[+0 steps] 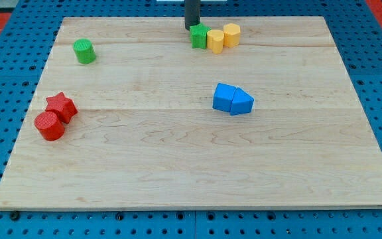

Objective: Place the green circle into the heart to the bottom left

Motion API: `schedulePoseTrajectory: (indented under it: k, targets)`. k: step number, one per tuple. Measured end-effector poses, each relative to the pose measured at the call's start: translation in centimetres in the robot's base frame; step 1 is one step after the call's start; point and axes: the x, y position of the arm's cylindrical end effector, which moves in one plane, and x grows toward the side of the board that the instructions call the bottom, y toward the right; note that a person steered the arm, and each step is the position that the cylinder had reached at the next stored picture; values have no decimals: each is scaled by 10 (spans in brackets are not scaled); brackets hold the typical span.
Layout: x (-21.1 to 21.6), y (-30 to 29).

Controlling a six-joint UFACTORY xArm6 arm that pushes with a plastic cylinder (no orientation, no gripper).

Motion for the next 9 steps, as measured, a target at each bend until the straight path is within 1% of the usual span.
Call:
schedulePoseTrajectory:
  k: [1,2,3,4,6,7,8,9]
  targets:
    - [-6,-79]
    - [-9,-190]
    - [22,-242]
    - [80,-234]
    - [71,-118]
    - [65,-170]
    - [83,-198]
    - [114,-145]
